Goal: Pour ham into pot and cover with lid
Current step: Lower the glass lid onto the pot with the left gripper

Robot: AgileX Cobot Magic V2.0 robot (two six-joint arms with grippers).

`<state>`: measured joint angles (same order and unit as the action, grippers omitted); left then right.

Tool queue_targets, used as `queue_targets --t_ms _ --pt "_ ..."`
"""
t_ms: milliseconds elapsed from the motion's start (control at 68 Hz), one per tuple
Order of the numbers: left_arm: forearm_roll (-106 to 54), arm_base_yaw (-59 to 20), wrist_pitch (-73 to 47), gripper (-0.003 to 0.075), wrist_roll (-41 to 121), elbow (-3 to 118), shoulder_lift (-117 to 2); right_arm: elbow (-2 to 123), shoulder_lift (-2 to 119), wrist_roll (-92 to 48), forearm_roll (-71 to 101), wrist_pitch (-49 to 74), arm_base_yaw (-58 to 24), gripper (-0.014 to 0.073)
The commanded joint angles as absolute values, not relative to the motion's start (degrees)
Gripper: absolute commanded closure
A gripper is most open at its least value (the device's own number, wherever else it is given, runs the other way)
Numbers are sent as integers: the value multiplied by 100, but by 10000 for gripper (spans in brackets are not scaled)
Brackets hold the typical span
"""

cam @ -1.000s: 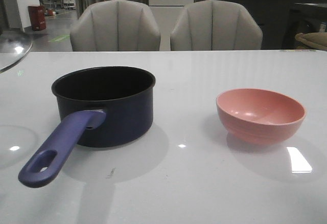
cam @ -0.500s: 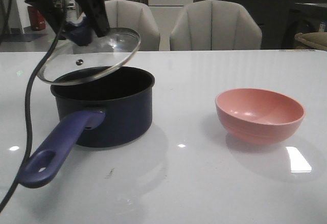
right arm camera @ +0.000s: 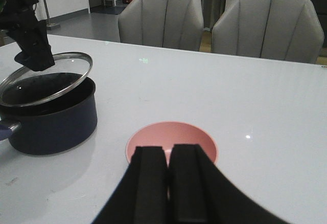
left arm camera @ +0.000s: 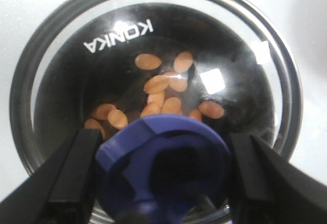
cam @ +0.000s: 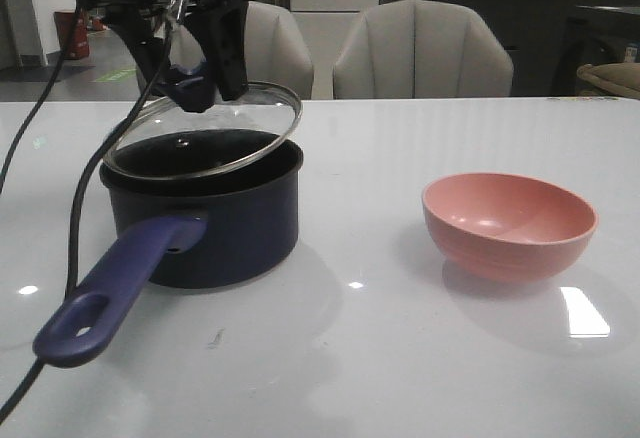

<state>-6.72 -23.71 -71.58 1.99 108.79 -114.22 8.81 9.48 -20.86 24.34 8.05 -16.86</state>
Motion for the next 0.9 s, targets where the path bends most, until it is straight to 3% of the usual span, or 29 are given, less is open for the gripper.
queue_targets --t_ms 0,382,691,882 --pt "-722 -2417 -7266 512 193 11094 -11129 1037 1004 -2131 2459 402 -1691 435" --pt "-722 -2417 -7271 498 193 11094 -11241 1037 1004 -2131 2459 402 -1691 435" --pt "-702 -2417 -7271 243 193 11094 -11241 1037 1004 -2131 2459 402 -1691 435" --pt "-702 -2460 -7271 227 193 11094 -11241 1037 1004 -2131 2459 402 -1691 435"
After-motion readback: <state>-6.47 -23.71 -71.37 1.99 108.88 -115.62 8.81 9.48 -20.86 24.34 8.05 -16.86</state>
